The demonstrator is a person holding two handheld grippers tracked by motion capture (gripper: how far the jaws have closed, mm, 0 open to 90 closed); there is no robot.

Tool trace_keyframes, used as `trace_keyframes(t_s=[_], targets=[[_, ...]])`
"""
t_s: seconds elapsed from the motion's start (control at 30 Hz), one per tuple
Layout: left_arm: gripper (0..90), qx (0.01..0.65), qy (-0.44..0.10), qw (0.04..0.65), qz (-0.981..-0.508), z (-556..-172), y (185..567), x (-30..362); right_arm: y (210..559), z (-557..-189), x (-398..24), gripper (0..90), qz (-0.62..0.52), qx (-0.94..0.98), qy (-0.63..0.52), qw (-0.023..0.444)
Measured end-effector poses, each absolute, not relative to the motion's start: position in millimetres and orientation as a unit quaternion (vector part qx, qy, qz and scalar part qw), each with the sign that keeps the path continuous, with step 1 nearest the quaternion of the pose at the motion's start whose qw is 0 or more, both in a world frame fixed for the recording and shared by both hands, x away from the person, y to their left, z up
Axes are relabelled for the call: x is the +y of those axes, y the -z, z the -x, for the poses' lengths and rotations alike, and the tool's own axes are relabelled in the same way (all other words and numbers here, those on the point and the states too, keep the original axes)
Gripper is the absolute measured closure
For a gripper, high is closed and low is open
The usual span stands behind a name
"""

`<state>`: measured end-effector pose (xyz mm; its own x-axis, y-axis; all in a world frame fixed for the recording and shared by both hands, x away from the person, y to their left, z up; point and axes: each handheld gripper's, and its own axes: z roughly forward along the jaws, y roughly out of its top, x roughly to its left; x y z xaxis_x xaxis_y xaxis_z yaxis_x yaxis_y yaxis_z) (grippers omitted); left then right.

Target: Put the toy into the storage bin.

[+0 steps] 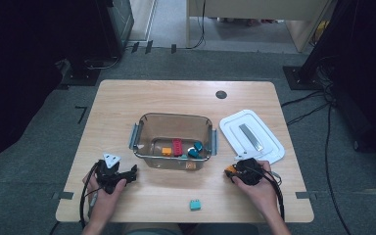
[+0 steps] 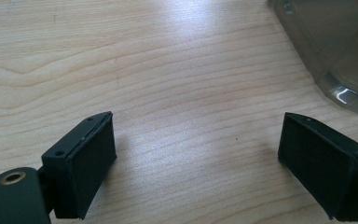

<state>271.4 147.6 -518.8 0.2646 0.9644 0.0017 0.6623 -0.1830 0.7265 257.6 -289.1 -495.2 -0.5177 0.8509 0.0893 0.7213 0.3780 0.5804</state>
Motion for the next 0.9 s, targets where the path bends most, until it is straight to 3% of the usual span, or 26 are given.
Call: trace_keyframes(t_s=[0.33, 0.9], targets=[[10.8, 0.557, -0.24, 0.314, -0.73, -271, 519, 148, 491, -263, -290, 55.5, -0.479, 0.83, -0.268, 0.095], [10.8, 0.557, -0.24, 0.314, -0.73, -271, 519, 148, 487, -273, -276, 60.4, -0.479, 0.835, -0.248, 0.107]])
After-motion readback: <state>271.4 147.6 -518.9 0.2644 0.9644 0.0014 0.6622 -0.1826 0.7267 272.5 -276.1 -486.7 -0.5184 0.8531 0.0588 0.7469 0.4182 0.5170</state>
